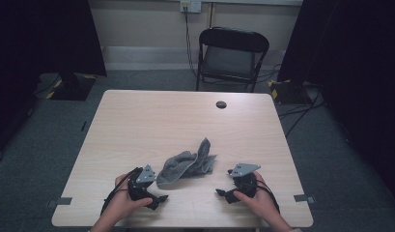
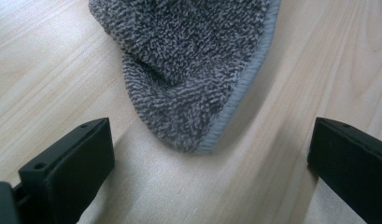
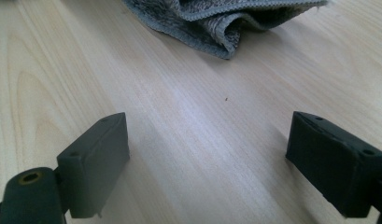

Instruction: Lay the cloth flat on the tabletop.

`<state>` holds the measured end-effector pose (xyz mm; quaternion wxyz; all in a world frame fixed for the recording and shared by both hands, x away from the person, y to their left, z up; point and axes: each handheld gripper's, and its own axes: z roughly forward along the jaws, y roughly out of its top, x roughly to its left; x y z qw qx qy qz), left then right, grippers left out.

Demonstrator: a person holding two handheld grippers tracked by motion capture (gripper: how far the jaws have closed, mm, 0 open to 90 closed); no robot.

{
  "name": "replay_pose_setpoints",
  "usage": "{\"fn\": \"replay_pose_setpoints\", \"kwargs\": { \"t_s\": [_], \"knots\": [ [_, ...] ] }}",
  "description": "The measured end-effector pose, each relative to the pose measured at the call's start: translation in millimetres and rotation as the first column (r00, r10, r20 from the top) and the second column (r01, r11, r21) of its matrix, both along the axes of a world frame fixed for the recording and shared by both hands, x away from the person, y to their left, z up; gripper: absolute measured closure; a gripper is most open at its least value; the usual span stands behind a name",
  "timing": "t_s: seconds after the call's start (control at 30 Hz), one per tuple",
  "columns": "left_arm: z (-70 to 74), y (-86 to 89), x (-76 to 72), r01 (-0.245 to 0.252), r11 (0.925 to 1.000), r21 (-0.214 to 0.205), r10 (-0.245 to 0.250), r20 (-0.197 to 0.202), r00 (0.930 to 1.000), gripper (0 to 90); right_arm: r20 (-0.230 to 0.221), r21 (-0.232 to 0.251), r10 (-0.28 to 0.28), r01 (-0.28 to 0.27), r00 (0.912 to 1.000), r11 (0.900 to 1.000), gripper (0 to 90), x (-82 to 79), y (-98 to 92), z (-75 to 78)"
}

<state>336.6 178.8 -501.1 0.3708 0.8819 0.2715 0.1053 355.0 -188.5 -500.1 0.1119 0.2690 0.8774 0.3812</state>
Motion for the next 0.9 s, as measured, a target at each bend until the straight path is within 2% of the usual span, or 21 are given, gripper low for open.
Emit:
{"fn": "replay_pose_setpoints", "kwargs": {
  "t_s": [0.13, 0.2, 0.27, 0.33, 0.4, 0.47, 0.53, 0.6, 0.63, 0.7, 0.8, 0.9],
  "knots": [
    [0.4, 1.1, -0.8, -0.007, 0.9999, -0.007, 0.007, 0.002, 1.0000, 1.3, -0.001, 0.001, -0.001, 0.001, 1.0000, 1.0000, 12.4, -0.1, -0.1, 0.0],
    [1.3, 4.6, -1.1, -0.015, 0.9998, -0.016, 0.016, 0.013, 0.9998, 6.7, -0.001, 0.002, -0.001, 0.001, 1.0000, 1.0000, 13.1, 0.0, -0.4, 0.1],
    [1.8, 9.4, -1.2, -0.013, 0.9991, -0.039, 0.014, 0.021, 0.9997, 16.2, -0.002, 0.006, -0.004, 0.004, 1.0000, 1.0000, 14.2, 0.0, -0.9, 0.3],
    [2.1, 13.0, -1.0, -0.014, 0.9980, -0.062, 0.015, 0.007, 0.9999, 20.0, -0.004, 0.002, -0.001, 0.001, 1.0000, 1.0000, 15.3, 0.6, -1.1, 1.0],
    [2.5, 14.7, -1.7, -0.012, 0.9985, -0.053, 0.013, 0.017, 0.9998, 22.6, -0.013, -0.010, 0.001, -0.001, 0.9999, 0.9999, 19.2, 2.7, -1.7, 4.0],
    [4.8, 15.4, -2.7, -0.010, 0.9996, -0.026, 0.011, 0.018, 0.9998, 24.6, -0.007, 0.012, -0.014, 0.014, 0.9999, 0.9998, 20.2, 5.0, -2.2, 8.1],
    [7.4, 16.0, -4.3, -0.010, 0.9994, -0.035, 0.010, 0.011, 0.9999, 26.2, -0.005, 0.041, -0.028, 0.028, 0.9996, 0.9988, 20.4, 7.3, -1.1, 13.3],
    [10.5, 17.6, -5.3, -0.011, 0.9996, -0.026, 0.012, 0.022, 0.9997, 28.3, -0.018, 0.074, -0.029, 0.030, 0.9994, 0.9968, 21.4, 10.3, 1.6, 18.3],
    [11.6, 18.3, -6.0, -0.013, 0.9995, -0.028, 0.014, 0.027, 0.9995, 28.5, -0.022, 0.079, -0.017, 0.019, 0.9996, 0.9967, 25.4, 12.1, 3.0, 20.3],
    [12.8, 19.3, -7.2, -0.006, 0.9993, -0.036, 0.007, 0.031, 0.9995, 29.7, -0.029, 0.083, -0.006, 0.009, 0.9995, 0.9965, 26.4, 15.9, 5.3, 23.8],
    [15.7, 19.9, -9.0, 0.006, 0.9994, -0.035, -0.004, 0.045, 0.9990, 33.3, -0.037, 0.126, -0.019, 0.023, 0.9991, 0.9918, 26.7, 23.9, 6.8, 29.1],
    [17.7, 19.3, -8.5, -0.001, 0.9989, -0.047, 0.004, 0.062, 0.9980, 37.9, -0.021, 0.137, -0.032, 0.035, 0.9992, 0.9900, 27.6, 29.1, 9.0, 33.8]
  ]
}}
